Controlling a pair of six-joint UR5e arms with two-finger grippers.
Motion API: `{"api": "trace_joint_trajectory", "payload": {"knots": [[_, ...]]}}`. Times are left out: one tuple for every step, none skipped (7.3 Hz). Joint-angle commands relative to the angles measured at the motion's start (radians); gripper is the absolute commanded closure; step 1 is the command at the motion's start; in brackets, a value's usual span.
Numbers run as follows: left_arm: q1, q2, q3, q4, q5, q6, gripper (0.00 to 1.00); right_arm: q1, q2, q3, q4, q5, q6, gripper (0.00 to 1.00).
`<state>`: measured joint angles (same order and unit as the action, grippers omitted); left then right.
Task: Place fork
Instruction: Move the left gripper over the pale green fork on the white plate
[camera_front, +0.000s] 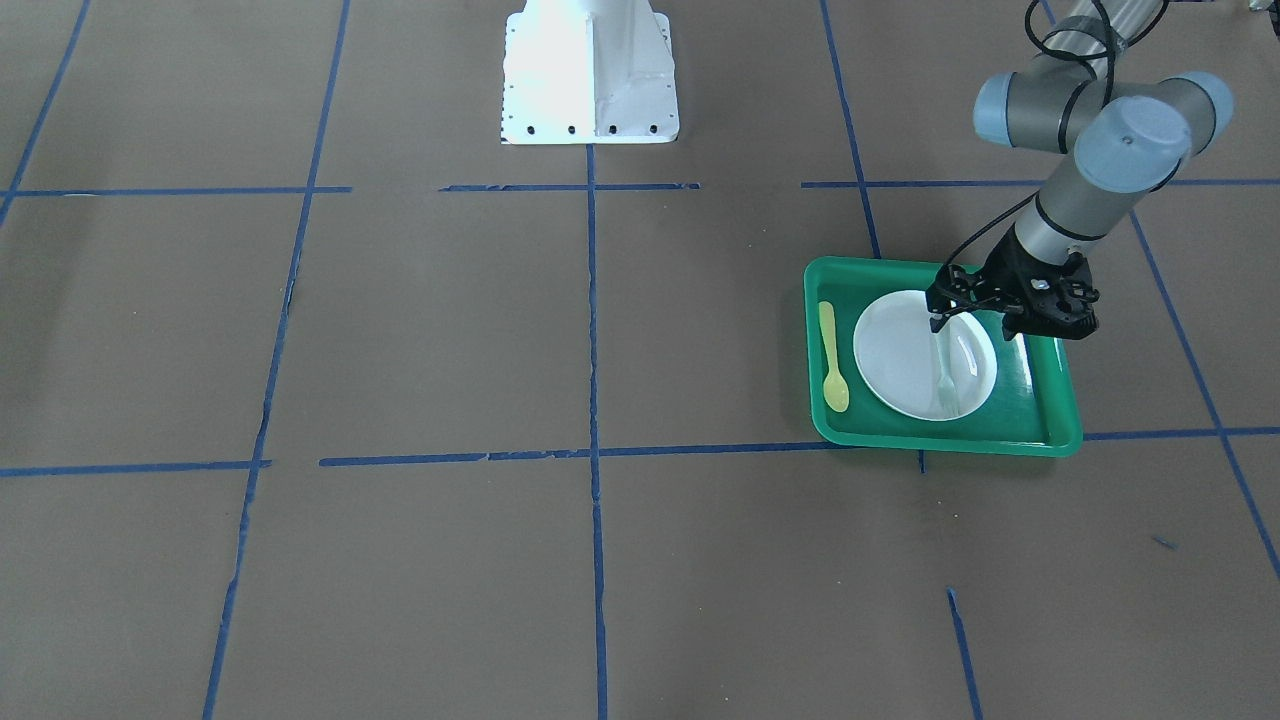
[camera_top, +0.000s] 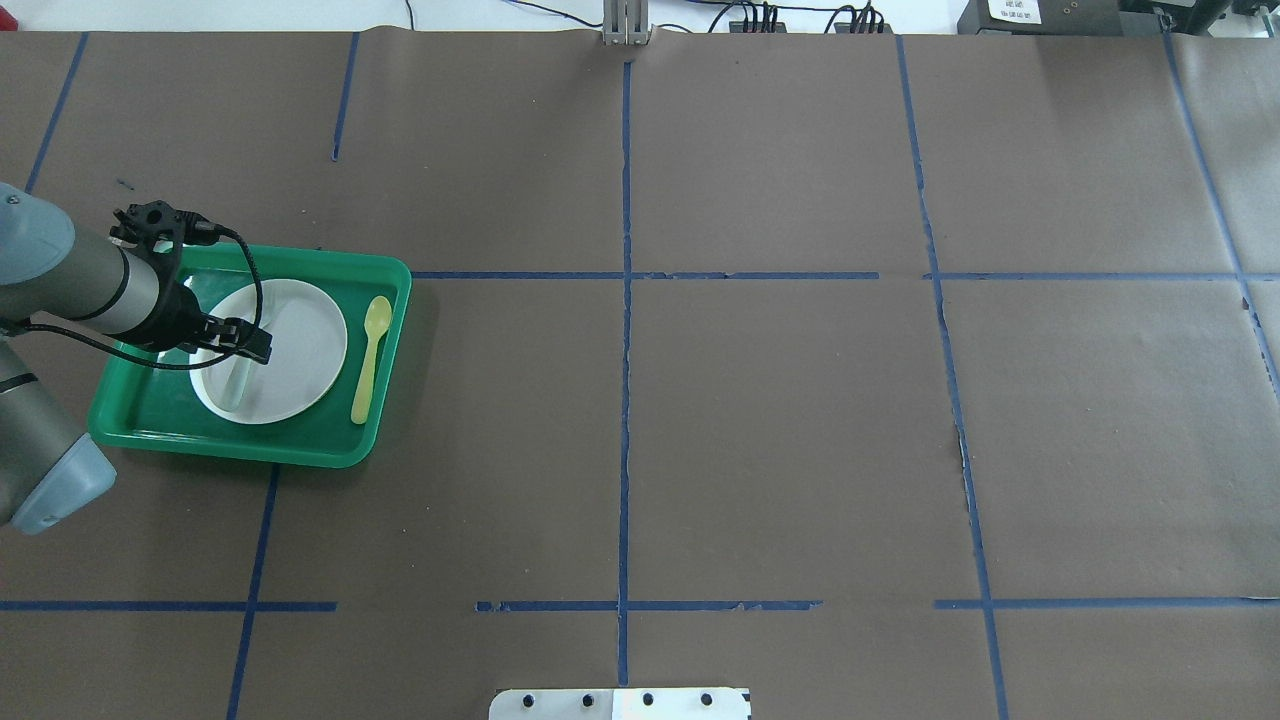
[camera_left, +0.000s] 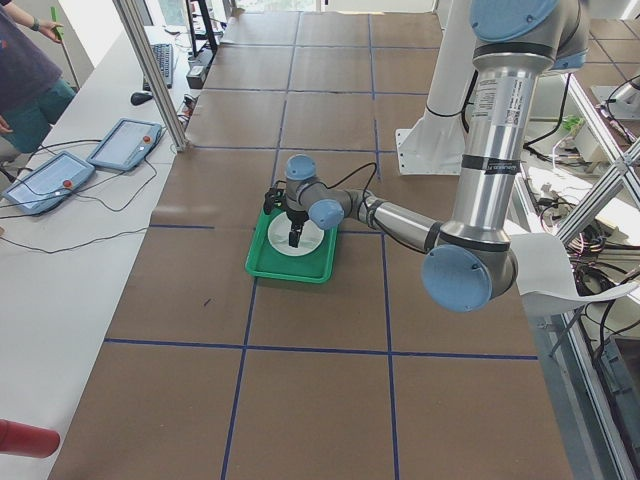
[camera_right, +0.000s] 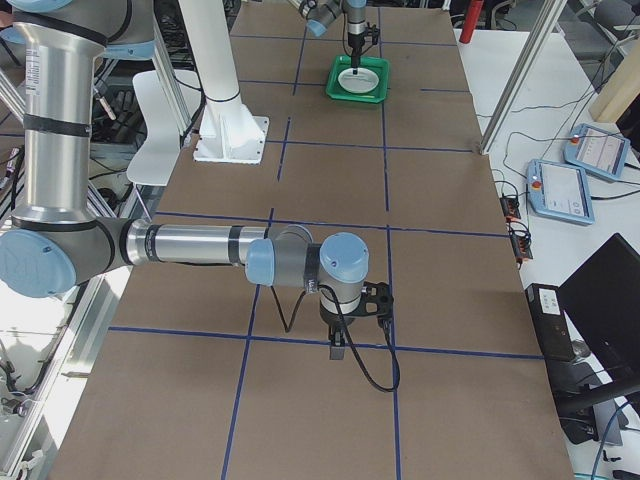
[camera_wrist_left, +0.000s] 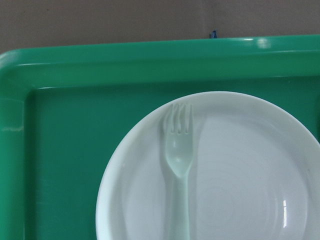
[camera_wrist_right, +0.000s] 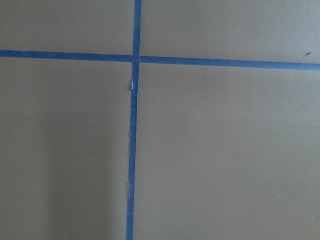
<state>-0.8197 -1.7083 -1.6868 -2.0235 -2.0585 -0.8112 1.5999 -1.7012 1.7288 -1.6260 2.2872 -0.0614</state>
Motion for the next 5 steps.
{"api": "trace_joint_trajectory", "payload": {"knots": [[0.008,-0.005,0.012,-0.001,0.001,0.006,0.33,0.0,0.0,0.0,0.0,0.0,0.0,0.0],[0.008,-0.005,0.027,-0.001,0.001,0.007,0.33,0.0,0.0,0.0,0.0,0.0,0.0,0.0],[0.008,-0.007,0.045,-0.003,0.001,0.007,0.36,0.0,0.0,0.0,0.0,0.0,0.0,0.0],[0.008,-0.007,0.047,-0.004,0.0,0.007,0.36,0.0,0.0,0.0,0.0,0.0,0.0,0.0],[0.008,-0.007,0.046,-0.004,-0.005,0.007,0.36,0.0,0.0,0.0,0.0,0.0,0.0,0.0]]}}
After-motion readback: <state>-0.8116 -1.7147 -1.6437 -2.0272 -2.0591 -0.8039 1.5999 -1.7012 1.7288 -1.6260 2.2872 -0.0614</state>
